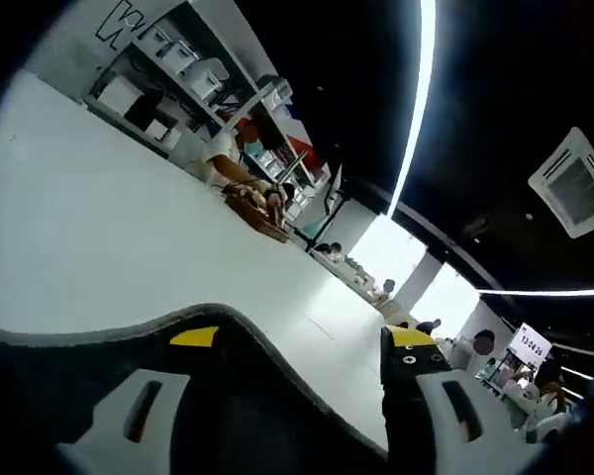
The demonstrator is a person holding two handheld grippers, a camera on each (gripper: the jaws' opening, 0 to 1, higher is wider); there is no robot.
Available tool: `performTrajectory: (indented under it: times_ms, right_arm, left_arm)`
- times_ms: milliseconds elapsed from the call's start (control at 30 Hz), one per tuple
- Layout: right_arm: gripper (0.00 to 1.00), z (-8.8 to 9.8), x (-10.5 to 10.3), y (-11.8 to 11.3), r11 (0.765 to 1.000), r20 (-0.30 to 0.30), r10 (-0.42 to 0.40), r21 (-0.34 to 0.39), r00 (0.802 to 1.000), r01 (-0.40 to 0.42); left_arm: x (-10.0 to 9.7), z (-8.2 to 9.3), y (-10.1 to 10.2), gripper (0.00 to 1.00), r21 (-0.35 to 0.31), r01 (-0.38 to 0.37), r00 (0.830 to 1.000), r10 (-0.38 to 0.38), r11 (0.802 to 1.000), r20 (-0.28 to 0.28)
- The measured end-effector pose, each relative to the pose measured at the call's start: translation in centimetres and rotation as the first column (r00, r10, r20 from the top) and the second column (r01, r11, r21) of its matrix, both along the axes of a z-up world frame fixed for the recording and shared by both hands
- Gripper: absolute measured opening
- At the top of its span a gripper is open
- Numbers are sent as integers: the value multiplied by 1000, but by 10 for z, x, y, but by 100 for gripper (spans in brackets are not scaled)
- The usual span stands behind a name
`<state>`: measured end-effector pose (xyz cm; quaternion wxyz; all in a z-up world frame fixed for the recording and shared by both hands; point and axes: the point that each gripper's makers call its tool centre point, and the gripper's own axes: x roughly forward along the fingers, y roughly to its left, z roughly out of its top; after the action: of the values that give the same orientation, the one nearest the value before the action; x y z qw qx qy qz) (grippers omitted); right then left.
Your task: Open the folded towel by lifting each exposed corner and separating the folded layers until the towel lies flat within the target outline without major curled edges
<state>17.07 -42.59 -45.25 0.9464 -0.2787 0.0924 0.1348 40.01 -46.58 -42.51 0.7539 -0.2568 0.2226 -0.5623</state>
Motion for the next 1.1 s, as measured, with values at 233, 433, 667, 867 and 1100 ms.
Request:
performTrajectory:
  times_ms: [233, 433, 667, 867, 1100]
  right_arm:
    - [38, 0, 1, 3, 1000, -4, 5, 5, 1000, -5]
    - [39, -1, 5, -8, 999, 4, -33, 23, 999, 33]
    - [36, -13, 8, -16, 997, -50, -79, 17, 996, 80]
    - [38, 8, 11, -17, 989, 34, -79, 126, 996, 74]
    - [34, 4, 17, -20, 990, 25, -100, 98, 995, 97]
  left_arm:
    - [-1, 1, 4, 55, 20, -4, 998, 3, 1000, 57]
    - [-5, 0, 7, 53, 29, 7, 997, -10, 1000, 82]
    - [-8, 5, 10, 51, 22, 16, 995, -18, 1000, 101]
    - [-9, 10, 14, 51, 32, 25, 990, -29, 999, 136]
    - [-13, 14, 25, 51, 47, 39, 985, -47, 998, 169]
